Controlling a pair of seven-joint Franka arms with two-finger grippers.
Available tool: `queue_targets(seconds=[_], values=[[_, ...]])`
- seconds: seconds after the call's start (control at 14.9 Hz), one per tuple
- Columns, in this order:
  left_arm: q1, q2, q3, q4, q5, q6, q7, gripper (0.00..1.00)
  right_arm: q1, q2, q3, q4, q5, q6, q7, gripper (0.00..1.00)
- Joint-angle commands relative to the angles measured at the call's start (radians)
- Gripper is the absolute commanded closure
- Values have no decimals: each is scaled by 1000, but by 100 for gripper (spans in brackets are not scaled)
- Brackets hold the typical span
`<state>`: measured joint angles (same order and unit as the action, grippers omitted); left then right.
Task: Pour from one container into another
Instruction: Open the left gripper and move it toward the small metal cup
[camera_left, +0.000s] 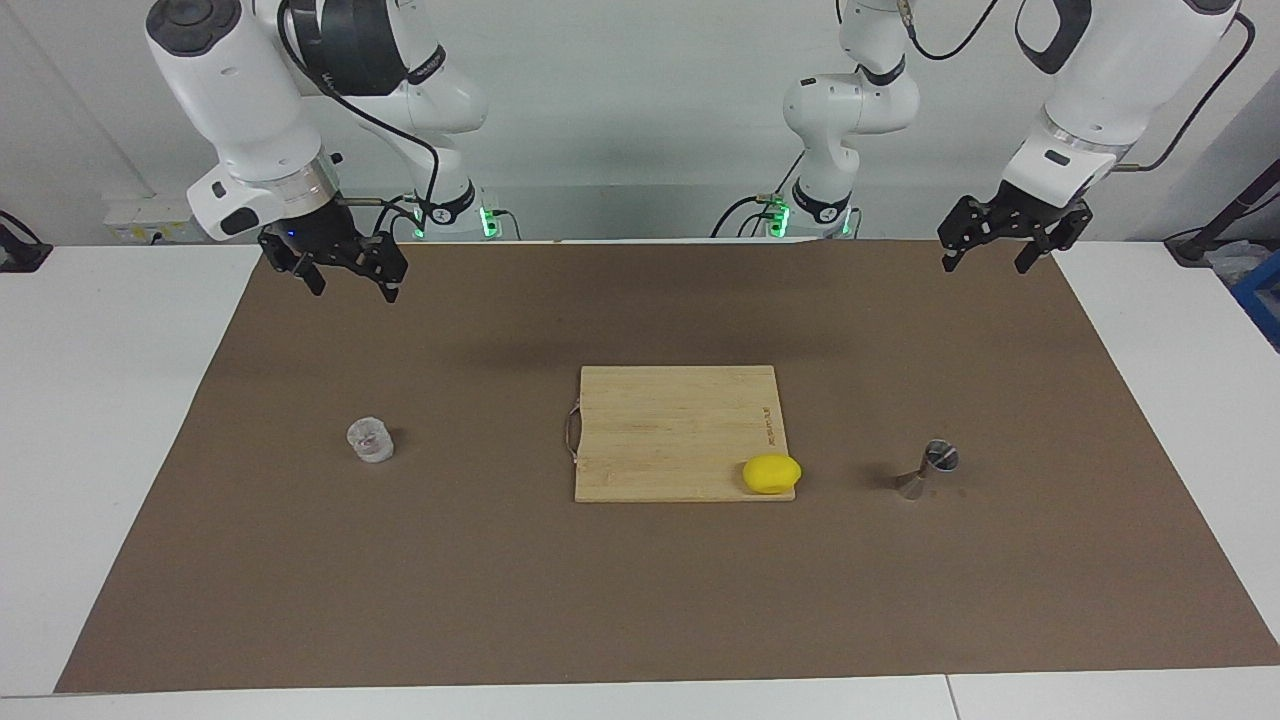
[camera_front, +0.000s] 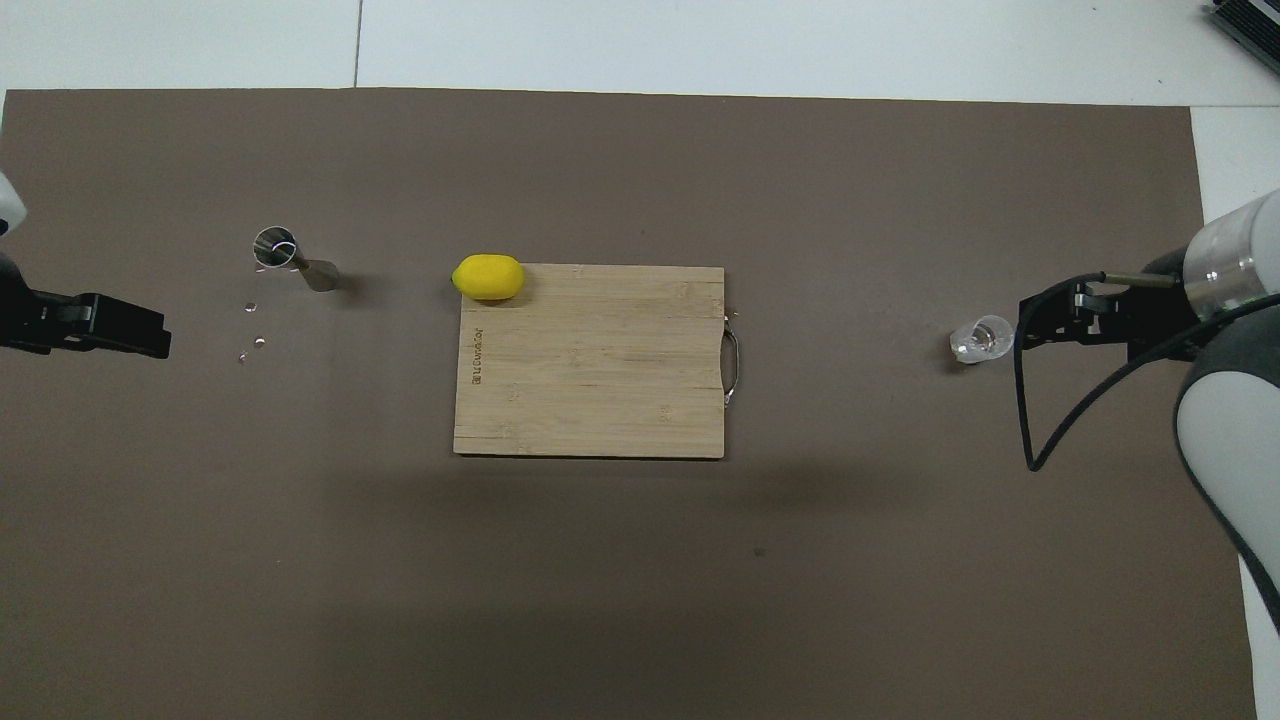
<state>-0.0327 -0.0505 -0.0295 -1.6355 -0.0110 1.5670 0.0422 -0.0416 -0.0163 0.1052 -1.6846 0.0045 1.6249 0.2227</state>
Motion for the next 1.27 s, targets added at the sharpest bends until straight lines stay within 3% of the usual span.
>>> queue_targets(seconds=[0.0,0.67,0.87,1.21], values=[[1,8,-3,25,9,-27,5,0,-11,4,5,6,2,0,-2,0],[4,5,-6,-1,-18,-80,5,0,-11,4,5,6,2,0,-2,0],[48,47,3,-7,-70,-85,1,0,-11,4,7,6,2,0,-2,0],[129,167,28,-4,-279,-42,-420,0,-11,4,5,6,2,0,-2,0]])
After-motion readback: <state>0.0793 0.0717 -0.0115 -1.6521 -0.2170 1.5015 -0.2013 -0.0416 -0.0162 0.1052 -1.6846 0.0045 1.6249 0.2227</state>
